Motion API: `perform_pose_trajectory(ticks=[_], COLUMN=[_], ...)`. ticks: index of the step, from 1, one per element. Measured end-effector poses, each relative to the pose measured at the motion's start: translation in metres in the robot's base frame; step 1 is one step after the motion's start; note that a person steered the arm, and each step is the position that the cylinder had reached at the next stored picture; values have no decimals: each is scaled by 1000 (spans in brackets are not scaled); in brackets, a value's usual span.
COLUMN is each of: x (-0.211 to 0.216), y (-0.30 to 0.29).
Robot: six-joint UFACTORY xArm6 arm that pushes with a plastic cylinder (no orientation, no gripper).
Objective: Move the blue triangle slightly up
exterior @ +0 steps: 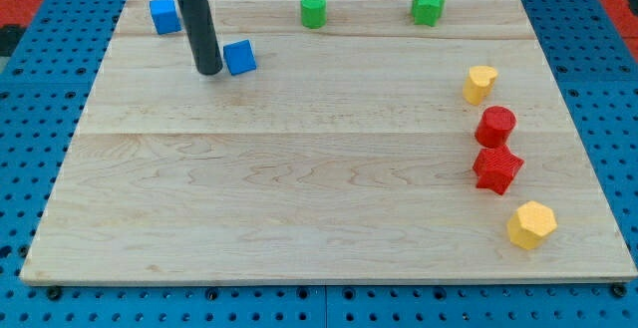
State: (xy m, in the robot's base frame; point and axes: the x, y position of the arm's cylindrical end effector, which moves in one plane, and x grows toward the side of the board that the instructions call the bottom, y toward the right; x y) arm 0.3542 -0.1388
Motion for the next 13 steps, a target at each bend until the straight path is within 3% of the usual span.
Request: perform_pose_trajectory(ticks=[1, 2, 3, 4, 5, 6, 9, 10, 13], x=[-6, -67, -54, 22, 28, 0, -1, -24, -38], y=[43, 37, 40, 26, -34, -44, -37, -36, 9])
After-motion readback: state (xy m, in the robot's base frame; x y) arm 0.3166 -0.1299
